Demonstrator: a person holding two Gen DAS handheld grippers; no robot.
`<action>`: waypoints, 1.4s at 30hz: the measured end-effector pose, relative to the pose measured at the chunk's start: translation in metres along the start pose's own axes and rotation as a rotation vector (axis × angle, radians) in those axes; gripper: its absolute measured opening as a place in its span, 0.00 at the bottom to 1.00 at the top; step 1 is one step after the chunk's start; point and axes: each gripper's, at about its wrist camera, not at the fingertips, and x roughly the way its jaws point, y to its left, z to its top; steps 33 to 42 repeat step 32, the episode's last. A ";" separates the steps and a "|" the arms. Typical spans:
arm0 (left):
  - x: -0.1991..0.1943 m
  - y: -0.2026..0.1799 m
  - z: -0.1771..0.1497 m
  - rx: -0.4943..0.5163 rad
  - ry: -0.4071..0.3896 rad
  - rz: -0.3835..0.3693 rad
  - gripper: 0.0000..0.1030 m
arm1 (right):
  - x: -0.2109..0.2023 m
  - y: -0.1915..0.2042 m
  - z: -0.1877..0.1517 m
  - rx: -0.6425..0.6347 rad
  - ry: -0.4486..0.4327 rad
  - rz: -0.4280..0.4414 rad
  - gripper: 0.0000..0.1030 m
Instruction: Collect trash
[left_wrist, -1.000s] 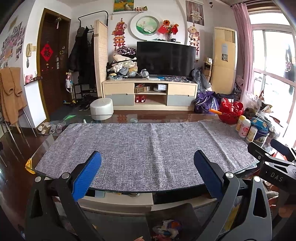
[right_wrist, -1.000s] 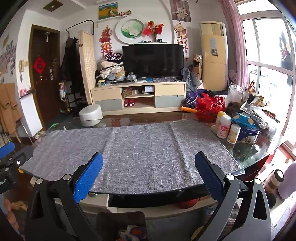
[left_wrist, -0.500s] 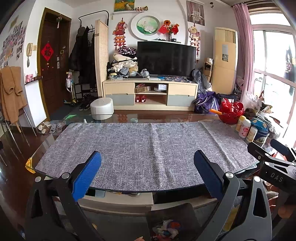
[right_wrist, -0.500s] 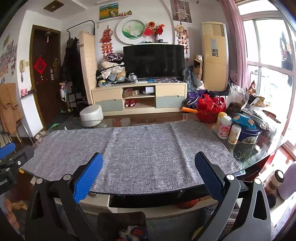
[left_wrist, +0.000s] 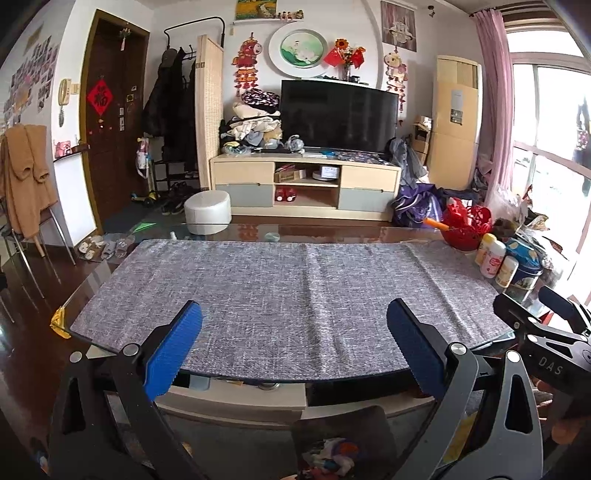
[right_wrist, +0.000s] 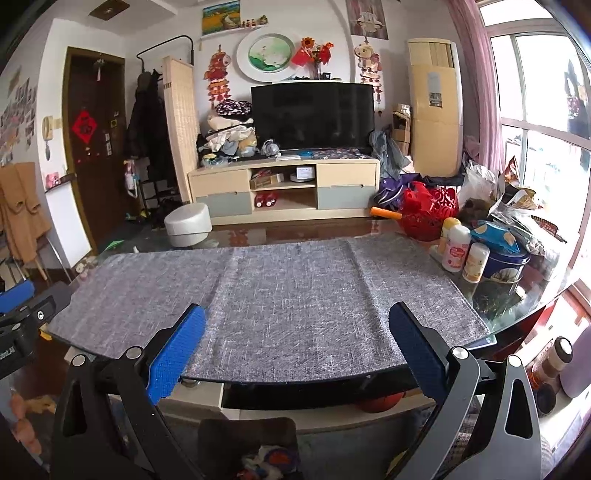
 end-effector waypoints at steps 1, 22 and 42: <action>0.001 0.000 0.000 0.001 0.002 0.012 0.92 | 0.000 0.000 0.000 0.000 0.001 0.000 0.97; 0.007 0.001 -0.007 -0.022 0.012 0.048 0.92 | 0.007 0.003 -0.003 0.000 0.027 0.007 0.97; 0.008 0.000 -0.006 -0.014 0.019 0.030 0.92 | 0.007 0.002 0.001 0.002 0.019 -0.006 0.97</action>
